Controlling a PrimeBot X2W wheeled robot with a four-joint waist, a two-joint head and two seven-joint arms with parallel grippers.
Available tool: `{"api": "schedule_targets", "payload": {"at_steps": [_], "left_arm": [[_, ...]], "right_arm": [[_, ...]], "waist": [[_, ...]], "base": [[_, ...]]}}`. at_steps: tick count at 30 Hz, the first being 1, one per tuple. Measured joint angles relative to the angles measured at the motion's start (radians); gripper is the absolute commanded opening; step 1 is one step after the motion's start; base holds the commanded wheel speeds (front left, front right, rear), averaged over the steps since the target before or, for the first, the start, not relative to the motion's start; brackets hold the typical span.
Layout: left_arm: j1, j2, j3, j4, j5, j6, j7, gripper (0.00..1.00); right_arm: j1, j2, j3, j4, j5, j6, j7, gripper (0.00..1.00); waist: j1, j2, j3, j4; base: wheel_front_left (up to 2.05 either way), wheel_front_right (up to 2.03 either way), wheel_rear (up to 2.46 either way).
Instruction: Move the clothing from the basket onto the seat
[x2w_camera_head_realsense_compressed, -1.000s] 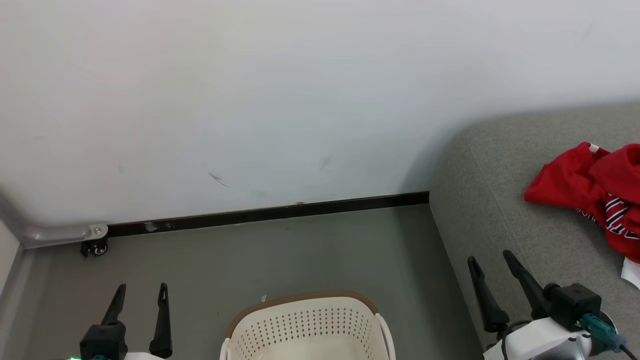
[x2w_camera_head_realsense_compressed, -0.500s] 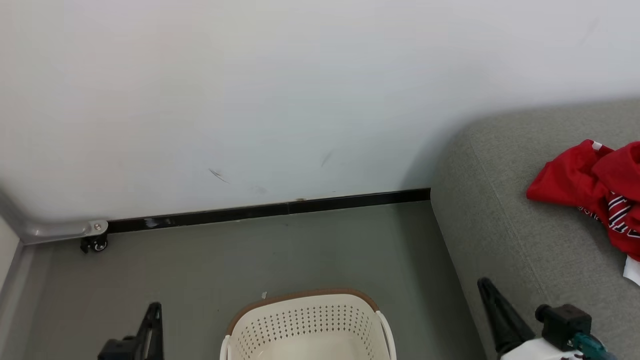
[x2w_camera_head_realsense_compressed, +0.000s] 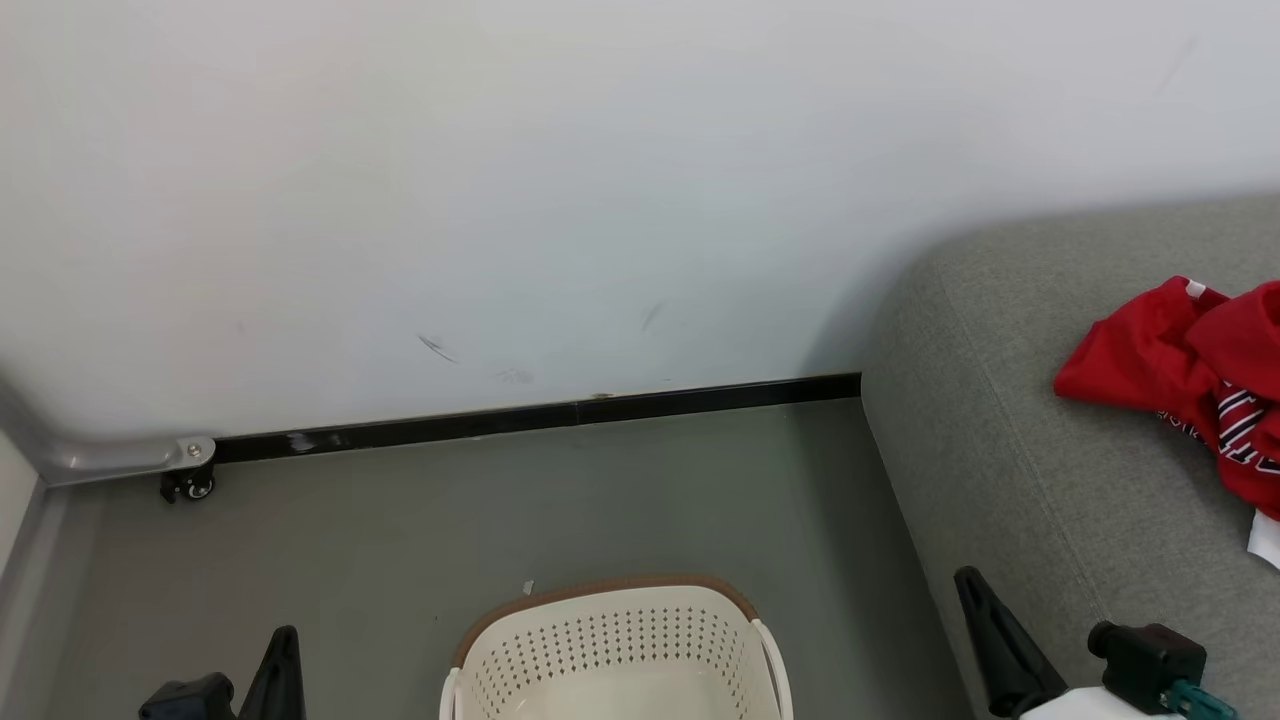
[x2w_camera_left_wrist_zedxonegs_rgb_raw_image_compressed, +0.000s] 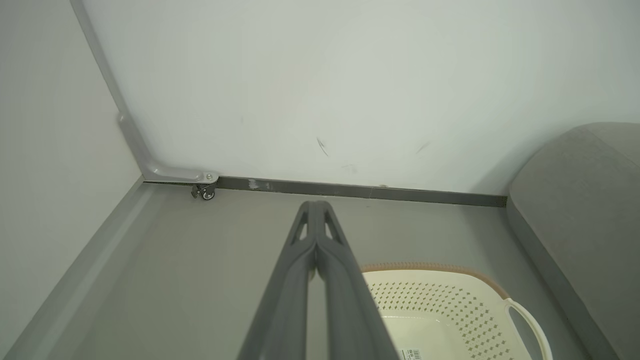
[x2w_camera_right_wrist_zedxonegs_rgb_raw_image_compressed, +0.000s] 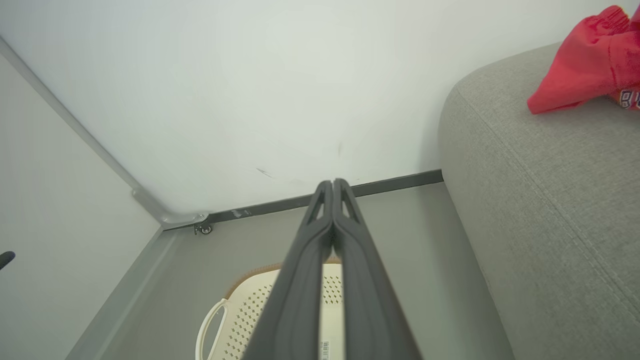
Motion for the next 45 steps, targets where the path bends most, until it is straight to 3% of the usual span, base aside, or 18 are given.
{"api": "schedule_targets", "payload": {"at_steps": [8, 22, 28, 35, 45], "left_arm": [[-0.011, -0.007, 0.020, 0.004, -0.115, -0.027, 0.038, 0.00], [-0.023, -0.024, 0.062, 0.002, -0.310, -0.073, 0.098, 0.00], [-0.024, -0.029, 0.077, -0.001, -0.392, -0.089, 0.120, 0.00], [-0.028, -0.034, 0.092, -0.003, -0.488, -0.116, 0.141, 0.00], [-0.037, -0.045, 0.113, -0.005, -0.620, -0.150, 0.176, 0.00]], "right_arm": [[-0.002, 0.000, -0.020, -0.005, 0.163, 0.000, 0.022, 0.00], [-0.009, -0.013, -0.039, 0.008, 0.397, 0.000, 0.074, 0.00], [-0.026, -0.020, -0.047, 0.014, 0.494, 0.000, 0.096, 0.00], [-0.028, -0.030, -0.052, 0.025, 0.606, 0.000, 0.116, 0.00], [-0.050, -0.039, -0.059, 0.046, 0.765, 0.000, 0.145, 0.00]], "waist": [[0.0013, 0.0000, 0.004, 0.002], [0.0142, 0.0000, 0.001, 0.005], [0.0170, 0.0000, -0.001, 0.005], [0.0166, 0.0000, -0.001, 0.006], [0.0083, 0.0000, 0.009, 0.007]], "base": [[0.00, 0.00, 0.00], [0.00, 0.00, 0.00], [0.00, 0.00, 0.00], [0.00, 0.00, 0.00], [0.00, 0.00, 0.00]]}}
